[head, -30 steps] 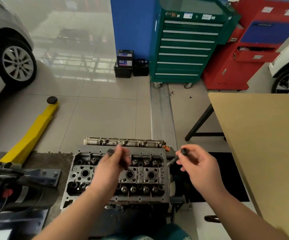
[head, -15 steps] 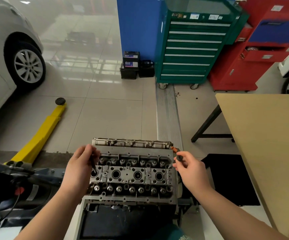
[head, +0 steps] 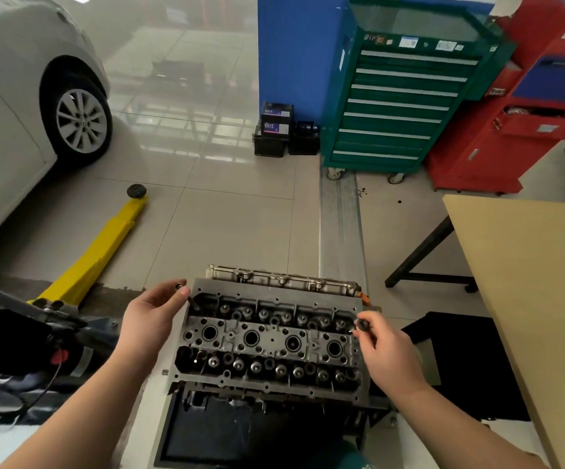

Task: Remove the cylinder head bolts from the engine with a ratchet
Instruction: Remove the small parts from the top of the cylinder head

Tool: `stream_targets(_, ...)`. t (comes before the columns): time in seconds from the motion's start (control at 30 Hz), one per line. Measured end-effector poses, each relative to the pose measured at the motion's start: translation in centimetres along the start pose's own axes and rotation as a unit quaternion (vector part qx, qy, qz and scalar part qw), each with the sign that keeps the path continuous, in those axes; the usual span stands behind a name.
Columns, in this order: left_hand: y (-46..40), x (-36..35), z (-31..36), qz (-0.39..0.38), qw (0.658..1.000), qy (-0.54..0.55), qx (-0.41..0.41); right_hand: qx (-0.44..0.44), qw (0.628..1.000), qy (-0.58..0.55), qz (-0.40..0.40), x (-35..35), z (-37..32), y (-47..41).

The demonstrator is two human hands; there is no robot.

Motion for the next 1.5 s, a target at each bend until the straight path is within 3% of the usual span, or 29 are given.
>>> stream_targets(0.23,-1.0,0.0,-1.0,-0.023,0.992,-0.12,-0.035,-0.035,0.993,0.108,0.017,-1.3,2.1,-0.5)
stream_targets(0.47,-1.4,0.5,-0.8,-0.082,0.97,-0.21,-0.089,-0.194,0.979,-0.056,0.002,-2.0,3.1,-0.7)
stream_targets(0.6,-1.2,0.2,-0.5,-0.093,0.957,-0.241,-0.133,-0.282,0.955,-0.078,-0.055,-2.7,3.2,-1.5)
stream_targets(0.87,-1.0,0.7,-0.6,-0.143,0.881,-0.363,-0.27,-0.31,0.935,-0.037,-0.166,-3.1,4.4,-2.9)
stream_targets(1.1,-2.0,0.1,-1.8,-0.157,0.927,-0.281,-0.193,-0.34,0.919,-0.008,-0.2,-3.3,4.3,-2.1)
stream_targets(1.27,-1.2,0.0,-3.1,-0.132,0.966,-0.18,-0.128,-0.335,0.929,-0.021,-0.157,-3.3,4.9,-0.6)
stream_targets(1.5,-0.2,-0.1,-3.9,-0.082,0.974,-0.179,-0.11,-0.33,0.928,-0.007,-0.17,-2.7,4.7,-2.4)
Point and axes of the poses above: each hand's wrist, its own y-axis away from the middle knuckle, its own x-axis out of the back of the hand, z = x × y, the point moved 6 cm from there along -y, towards the middle knuckle, and after that the axes turned 13 degrees about -x, right-handed, at the moved point
